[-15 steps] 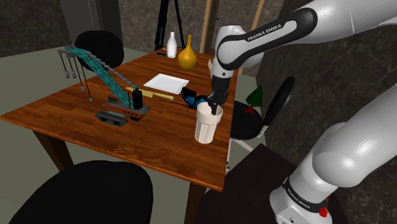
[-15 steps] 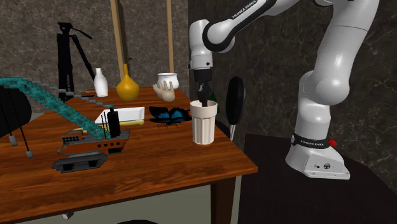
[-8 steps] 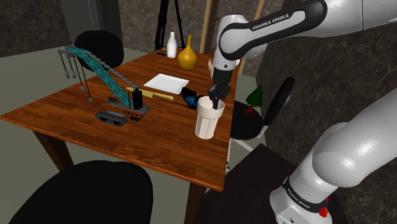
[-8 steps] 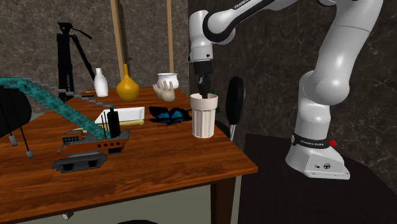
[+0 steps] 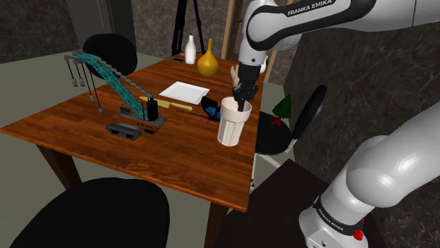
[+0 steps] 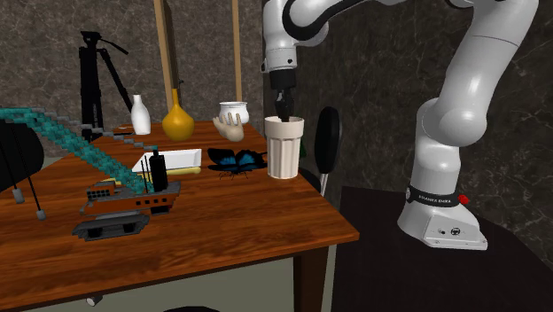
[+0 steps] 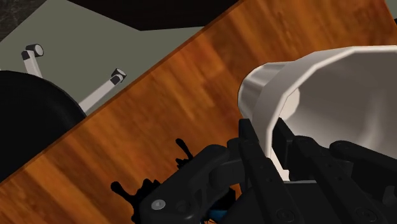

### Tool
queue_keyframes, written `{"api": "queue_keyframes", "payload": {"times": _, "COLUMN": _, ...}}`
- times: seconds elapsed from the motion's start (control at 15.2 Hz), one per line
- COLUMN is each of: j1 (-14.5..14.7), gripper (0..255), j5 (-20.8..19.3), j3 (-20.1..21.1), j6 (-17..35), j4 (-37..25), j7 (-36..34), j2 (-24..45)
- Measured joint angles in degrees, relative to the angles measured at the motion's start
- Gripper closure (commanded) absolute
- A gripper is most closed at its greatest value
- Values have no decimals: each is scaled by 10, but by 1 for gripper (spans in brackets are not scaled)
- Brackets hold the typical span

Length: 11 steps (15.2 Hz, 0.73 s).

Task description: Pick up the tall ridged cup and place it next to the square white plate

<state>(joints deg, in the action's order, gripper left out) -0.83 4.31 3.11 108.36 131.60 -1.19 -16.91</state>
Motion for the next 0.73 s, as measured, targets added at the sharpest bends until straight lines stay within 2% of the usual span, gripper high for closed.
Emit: {"api": "queue_keyframes", "payload": {"times": 0.73, "j1": 0, "gripper": 255, "j5": -1, "j3": -1, "j6": -83, "j4": -67, "j7": -4, "j2": -17}}
